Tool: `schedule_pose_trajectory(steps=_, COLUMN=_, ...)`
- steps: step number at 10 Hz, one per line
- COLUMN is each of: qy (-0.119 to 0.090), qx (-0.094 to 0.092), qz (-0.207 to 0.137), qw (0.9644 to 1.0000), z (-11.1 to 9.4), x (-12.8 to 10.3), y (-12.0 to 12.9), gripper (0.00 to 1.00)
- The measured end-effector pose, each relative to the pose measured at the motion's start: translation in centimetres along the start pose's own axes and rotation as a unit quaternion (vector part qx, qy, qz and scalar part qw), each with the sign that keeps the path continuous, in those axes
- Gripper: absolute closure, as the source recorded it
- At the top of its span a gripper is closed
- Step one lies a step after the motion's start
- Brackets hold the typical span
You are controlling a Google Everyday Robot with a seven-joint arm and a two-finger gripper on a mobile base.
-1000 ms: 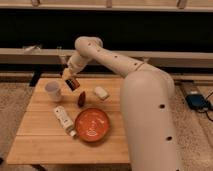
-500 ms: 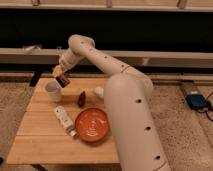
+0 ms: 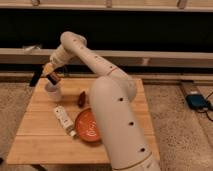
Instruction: Place the eraser in the ceramic cup
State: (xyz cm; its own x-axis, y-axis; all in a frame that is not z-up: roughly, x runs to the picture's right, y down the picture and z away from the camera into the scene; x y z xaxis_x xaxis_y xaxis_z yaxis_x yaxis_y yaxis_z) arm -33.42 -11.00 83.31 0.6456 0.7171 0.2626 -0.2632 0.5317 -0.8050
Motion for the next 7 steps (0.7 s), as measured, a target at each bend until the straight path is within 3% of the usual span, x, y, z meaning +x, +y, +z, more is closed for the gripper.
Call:
schedule_pose_trajectory(steps=4, qy=0.005, qx=-0.020, qz=-0.017, qw=0.9997, z=1.7, x=-0.4, y=1.0, gripper=0.84)
schedule_pose_trajectory(steps=7, qy=0.011, qx=-0.033, qz=-0.021, qw=0.9992, z=2.7, x=0.2, y=1.8, gripper=0.56)
